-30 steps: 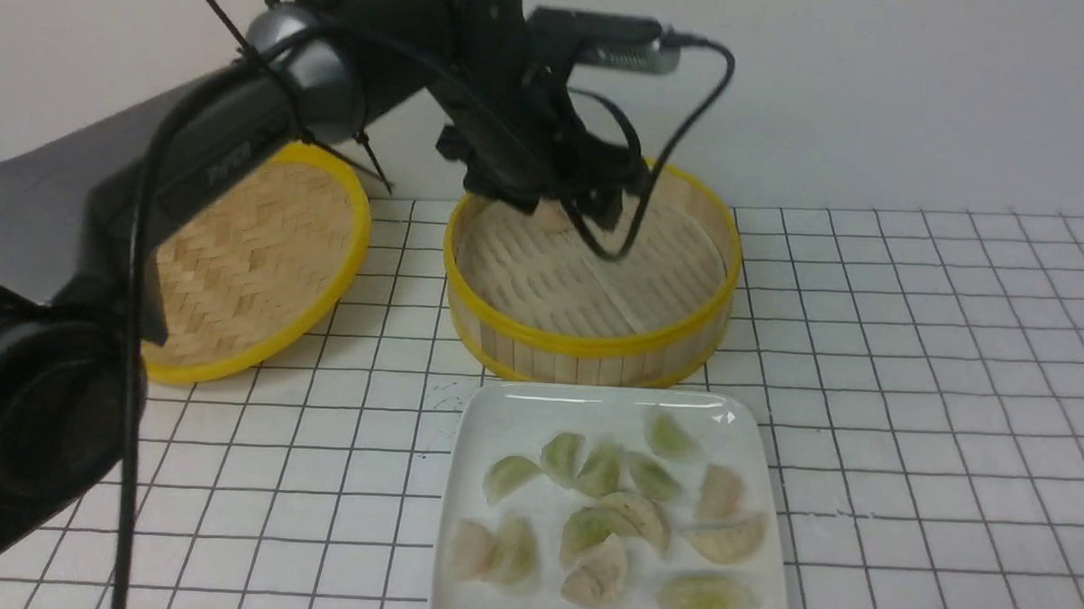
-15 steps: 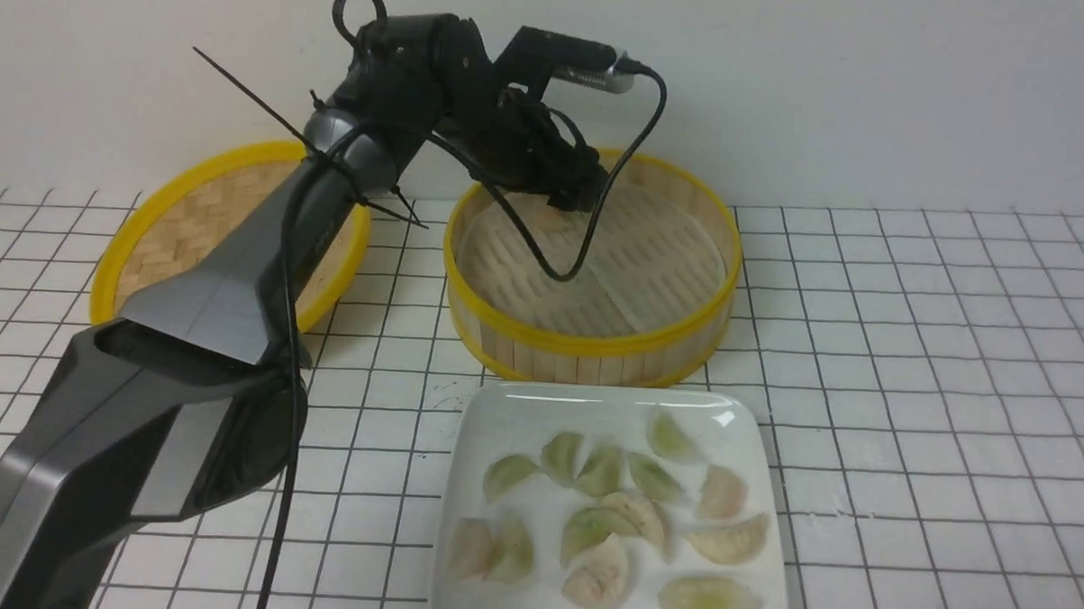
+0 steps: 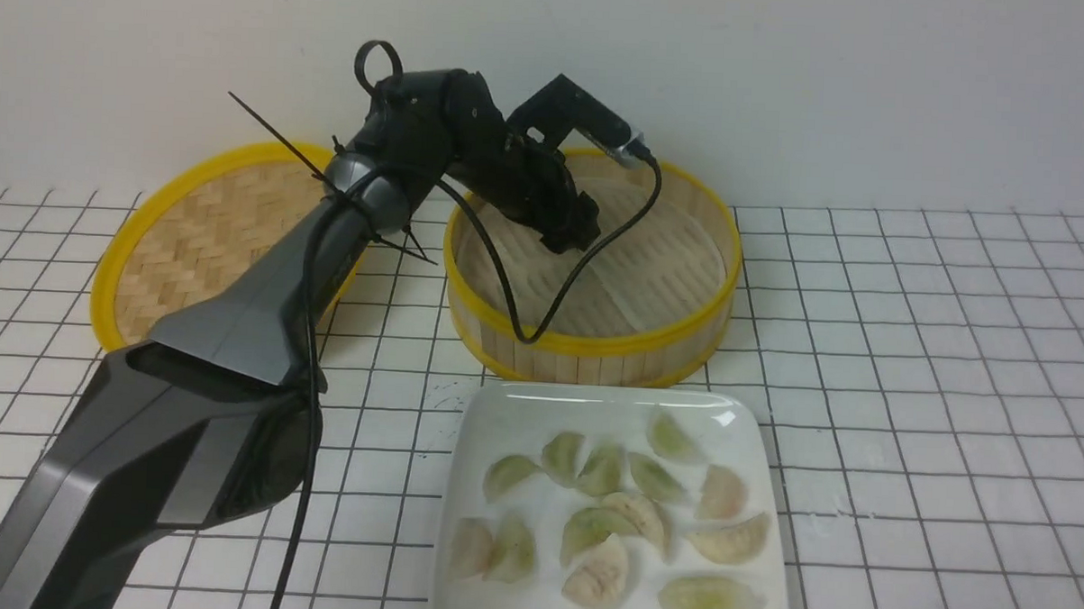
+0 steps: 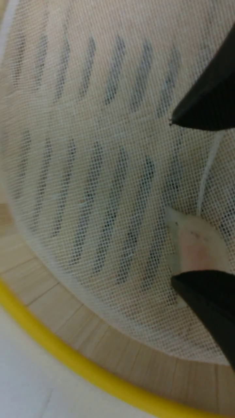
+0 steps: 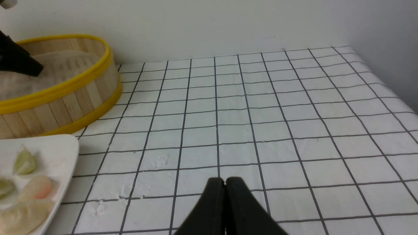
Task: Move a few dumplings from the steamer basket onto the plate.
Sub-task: Use the left arm to grab a dumpling from the steamer
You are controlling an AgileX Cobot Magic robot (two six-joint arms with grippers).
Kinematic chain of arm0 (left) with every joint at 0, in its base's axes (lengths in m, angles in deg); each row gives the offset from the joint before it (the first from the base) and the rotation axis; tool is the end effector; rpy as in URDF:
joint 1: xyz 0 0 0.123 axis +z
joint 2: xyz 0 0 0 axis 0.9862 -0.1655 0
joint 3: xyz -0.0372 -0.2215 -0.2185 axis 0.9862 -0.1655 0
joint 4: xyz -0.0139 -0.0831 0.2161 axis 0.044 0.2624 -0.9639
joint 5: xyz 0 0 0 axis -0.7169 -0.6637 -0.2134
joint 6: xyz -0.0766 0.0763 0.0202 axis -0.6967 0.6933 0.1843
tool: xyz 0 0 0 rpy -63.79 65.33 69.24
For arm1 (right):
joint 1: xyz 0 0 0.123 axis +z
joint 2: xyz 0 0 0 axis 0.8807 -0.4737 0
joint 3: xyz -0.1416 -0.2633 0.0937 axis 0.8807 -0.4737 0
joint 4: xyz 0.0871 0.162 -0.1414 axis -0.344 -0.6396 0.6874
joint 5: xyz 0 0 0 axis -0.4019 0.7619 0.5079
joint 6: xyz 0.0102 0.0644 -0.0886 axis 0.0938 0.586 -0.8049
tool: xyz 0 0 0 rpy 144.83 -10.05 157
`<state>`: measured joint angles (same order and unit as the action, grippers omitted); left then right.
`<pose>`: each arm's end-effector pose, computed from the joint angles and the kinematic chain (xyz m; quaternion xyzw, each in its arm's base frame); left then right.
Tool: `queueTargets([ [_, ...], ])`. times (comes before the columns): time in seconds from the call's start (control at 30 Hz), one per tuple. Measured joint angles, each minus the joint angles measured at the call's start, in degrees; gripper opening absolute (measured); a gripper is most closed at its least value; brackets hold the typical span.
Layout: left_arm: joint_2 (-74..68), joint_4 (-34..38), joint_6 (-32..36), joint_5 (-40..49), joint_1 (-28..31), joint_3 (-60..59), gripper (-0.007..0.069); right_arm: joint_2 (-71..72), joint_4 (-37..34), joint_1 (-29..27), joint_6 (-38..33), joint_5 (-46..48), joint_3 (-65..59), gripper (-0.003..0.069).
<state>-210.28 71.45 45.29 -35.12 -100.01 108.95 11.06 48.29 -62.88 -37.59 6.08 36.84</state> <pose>0.5600 -0.2279 0.1596 0.3882 0.8416 -0.1022 0.3613 0.0215 -0.0033 0.1656 0.0652 0.8050 0.0197 0.5893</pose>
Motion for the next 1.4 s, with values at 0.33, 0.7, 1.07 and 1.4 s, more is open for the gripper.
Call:
queueTargets([
  [0.33,-1.1,-2.1,-0.8,-1.2,0.1,1.2,0.0302,0.0,0.0,0.0,0.0,0.0,0.0,-0.0015],
  [0.7,1.9,0.2,-7.1,17.5,0.1,9.9,-0.0006,0.0,0.0,0.0,0.0,0.0,0.0,-0.0015],
  [1.07,1.3,-3.6,-6.5,12.6,0.2,10.5,-0.0002,0.0,0.0,0.0,0.0,0.0,0.0,-0.0015],
  [1.4,-5.6,-4.5,-0.1,1.8,0.6,10.5,0.0340,0.0,0.0,0.0,0.0,0.0,0.0,-0.0015],
])
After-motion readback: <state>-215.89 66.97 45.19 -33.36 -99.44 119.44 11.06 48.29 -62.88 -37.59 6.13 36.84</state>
